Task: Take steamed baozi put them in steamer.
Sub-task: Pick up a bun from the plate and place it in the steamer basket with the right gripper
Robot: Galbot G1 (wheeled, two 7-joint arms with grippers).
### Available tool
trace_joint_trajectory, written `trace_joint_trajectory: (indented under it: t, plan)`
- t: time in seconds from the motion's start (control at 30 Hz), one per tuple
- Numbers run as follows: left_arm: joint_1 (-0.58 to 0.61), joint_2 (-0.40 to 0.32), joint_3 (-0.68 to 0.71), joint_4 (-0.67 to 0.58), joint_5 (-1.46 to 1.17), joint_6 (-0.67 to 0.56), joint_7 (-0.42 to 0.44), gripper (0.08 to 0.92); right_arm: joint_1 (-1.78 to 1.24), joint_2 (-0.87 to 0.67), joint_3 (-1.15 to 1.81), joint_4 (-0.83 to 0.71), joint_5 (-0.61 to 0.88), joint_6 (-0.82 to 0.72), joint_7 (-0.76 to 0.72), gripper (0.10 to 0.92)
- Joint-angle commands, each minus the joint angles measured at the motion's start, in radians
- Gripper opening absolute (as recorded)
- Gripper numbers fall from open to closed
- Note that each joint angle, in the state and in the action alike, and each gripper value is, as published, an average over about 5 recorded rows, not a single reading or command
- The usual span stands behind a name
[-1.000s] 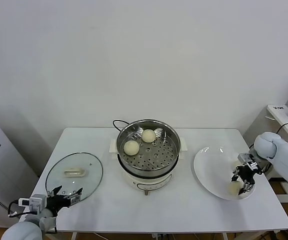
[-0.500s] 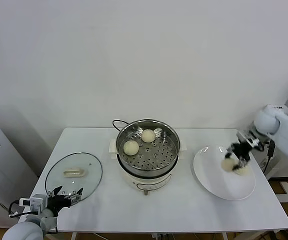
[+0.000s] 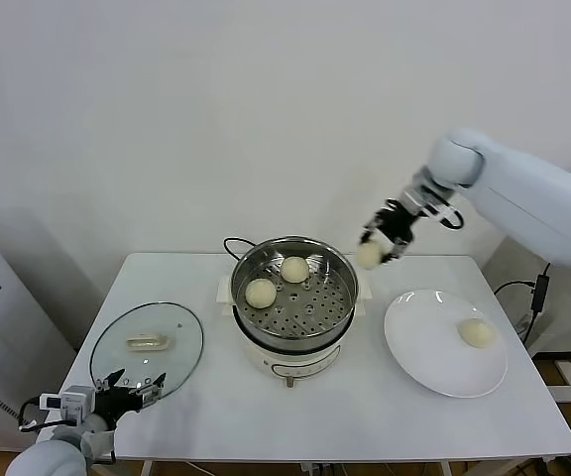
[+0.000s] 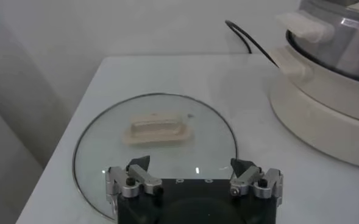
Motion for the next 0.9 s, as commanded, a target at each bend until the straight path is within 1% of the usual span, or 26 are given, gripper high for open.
trace_joint_trajectory:
  t: [0.03, 0.27, 0.57, 0.9]
  plan:
    - [0.000, -0.001, -0.001, 0.001, -0.001, -0.002, 0.001, 0.823, 0.031, 0.221, 0.011, 0.037, -0.067, 0.256, 0.033, 0.518]
    - [-0.002, -0.003, -0.001, 0.001, -0.001, -0.003, 0.001, 0.823, -0.019, 0.248, -0.016, 0.133, -0.141, 0.305, 0.029, 0.518]
    - [0.001, -0.001, -0.005, 0.002, -0.002, -0.006, 0.002, 0.823, -0.103, 0.226, -0.018, 0.203, -0.238, 0.335, 0.013, 0.525]
    - [0.002, 0.000, -0.003, 0.003, -0.002, -0.006, 0.002, 0.823, -0.186, 0.226, -0.012, 0.209, -0.315, 0.337, 0.005, 0.524]
